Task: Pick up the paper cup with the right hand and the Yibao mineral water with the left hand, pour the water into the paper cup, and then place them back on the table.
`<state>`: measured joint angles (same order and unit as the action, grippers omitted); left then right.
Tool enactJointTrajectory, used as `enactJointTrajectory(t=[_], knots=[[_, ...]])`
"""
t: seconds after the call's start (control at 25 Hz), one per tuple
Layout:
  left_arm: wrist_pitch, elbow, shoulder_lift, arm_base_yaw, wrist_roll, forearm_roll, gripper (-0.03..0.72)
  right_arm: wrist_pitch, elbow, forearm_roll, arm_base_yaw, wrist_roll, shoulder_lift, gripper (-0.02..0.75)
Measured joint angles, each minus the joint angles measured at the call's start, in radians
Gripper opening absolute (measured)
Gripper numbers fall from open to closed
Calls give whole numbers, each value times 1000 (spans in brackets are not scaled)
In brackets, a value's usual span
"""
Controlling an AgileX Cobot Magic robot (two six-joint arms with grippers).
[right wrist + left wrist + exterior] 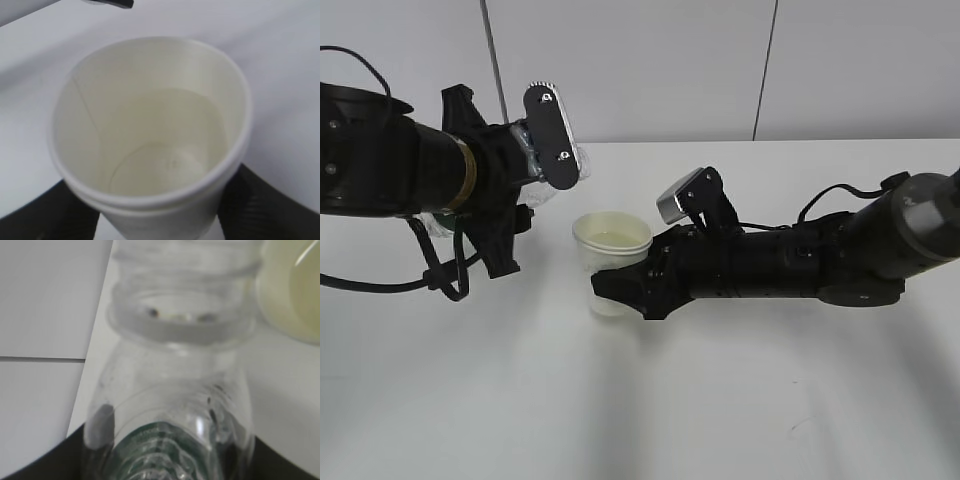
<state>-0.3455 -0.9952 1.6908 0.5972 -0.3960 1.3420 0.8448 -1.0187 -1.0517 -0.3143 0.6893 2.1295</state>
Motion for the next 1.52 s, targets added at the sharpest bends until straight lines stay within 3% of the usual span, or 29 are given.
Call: enactJointTrajectory(t=[0.56,0.92,1.24,1.52], knots=[[0,0,0,0,-416,-21,370,-2,0,65,2,-12,0,503],[35,0,29,-13,-551,-28,370,-30,0,83,2,-20,0,503],[186,0,30,-139,-661,-29,369,-39,0,95,2,-20,0,503],[452,0,30,-284,-675,-24,369,-42,0,150,2,-36,-12,503]])
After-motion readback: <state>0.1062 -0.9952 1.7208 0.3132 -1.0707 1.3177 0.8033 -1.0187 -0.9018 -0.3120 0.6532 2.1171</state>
